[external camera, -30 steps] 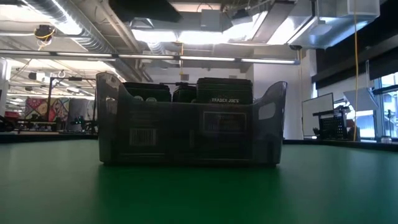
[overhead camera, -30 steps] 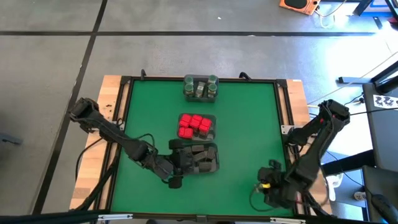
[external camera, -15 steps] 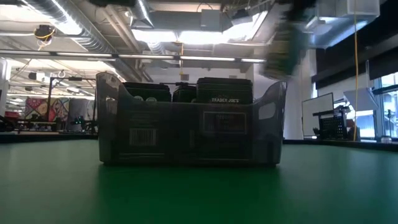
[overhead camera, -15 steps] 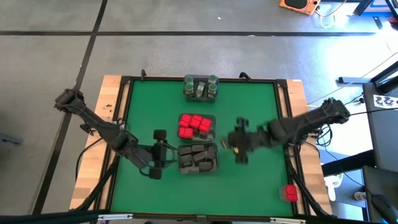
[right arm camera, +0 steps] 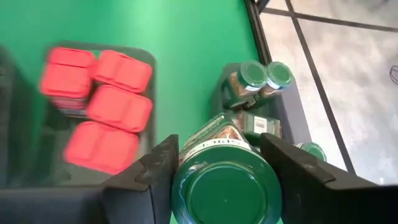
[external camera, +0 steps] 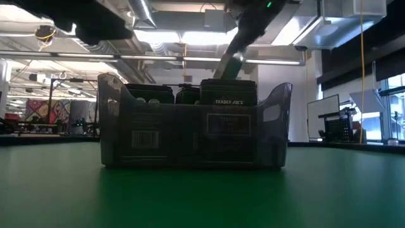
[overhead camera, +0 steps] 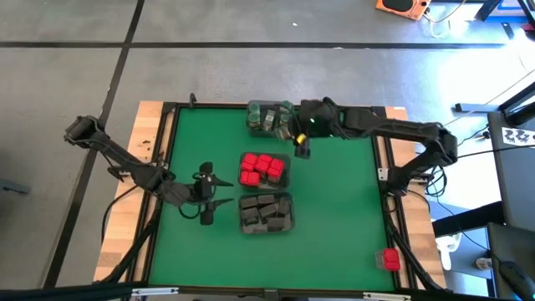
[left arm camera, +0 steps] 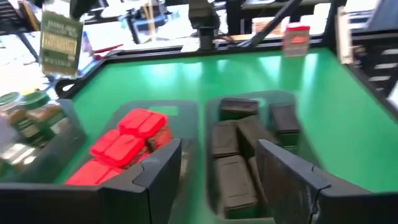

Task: Sort spices by type
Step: Put the green seasoning bottle into the top gray bin

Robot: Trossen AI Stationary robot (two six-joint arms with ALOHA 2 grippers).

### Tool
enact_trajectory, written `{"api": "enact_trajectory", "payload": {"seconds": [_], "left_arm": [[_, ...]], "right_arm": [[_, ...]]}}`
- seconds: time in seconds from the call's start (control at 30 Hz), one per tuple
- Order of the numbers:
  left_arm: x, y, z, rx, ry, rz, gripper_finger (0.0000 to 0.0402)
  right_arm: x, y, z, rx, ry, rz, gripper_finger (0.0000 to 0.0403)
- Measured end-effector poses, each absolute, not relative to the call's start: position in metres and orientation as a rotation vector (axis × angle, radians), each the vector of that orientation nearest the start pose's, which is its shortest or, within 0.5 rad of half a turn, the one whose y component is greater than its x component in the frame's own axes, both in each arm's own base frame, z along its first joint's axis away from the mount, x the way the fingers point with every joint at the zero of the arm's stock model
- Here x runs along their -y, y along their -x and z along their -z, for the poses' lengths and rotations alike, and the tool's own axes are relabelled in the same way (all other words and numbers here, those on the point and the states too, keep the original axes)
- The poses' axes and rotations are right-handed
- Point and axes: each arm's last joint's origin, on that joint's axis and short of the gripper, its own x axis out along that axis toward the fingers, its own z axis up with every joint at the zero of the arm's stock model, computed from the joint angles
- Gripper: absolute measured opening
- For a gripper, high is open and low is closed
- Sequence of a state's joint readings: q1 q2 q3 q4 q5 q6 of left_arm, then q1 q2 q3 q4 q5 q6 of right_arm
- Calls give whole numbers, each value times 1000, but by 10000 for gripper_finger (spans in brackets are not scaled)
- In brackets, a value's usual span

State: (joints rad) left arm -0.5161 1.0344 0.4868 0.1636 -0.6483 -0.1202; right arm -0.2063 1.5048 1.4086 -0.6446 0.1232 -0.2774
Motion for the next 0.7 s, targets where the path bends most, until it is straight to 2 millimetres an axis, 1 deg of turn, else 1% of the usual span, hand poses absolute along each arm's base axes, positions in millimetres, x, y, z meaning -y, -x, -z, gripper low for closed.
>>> {"api": "enact_trajectory", "payload": {"seconds": [0.17, 0.33, 0.47, 0.6, 0.7], "left_arm": [[74, -194, -212, -341, -131, -216, 202], [61, -197, -210, -379, -190, -268, 202], [51, -200, -209, -394, -215, -311, 202], [41, -201, -207, -433, -244, -352, 202], [34, -201, -205, -458, -248, -385, 202]], "right_arm": [[106, -334, -312, -811, 236, 234, 202], [133, -347, -292, -810, 220, 277, 202], [146, -354, -279, -805, 196, 274, 202], [154, -359, -266, -825, 195, 300, 202], [156, -363, -258, -845, 189, 296, 202]]}}
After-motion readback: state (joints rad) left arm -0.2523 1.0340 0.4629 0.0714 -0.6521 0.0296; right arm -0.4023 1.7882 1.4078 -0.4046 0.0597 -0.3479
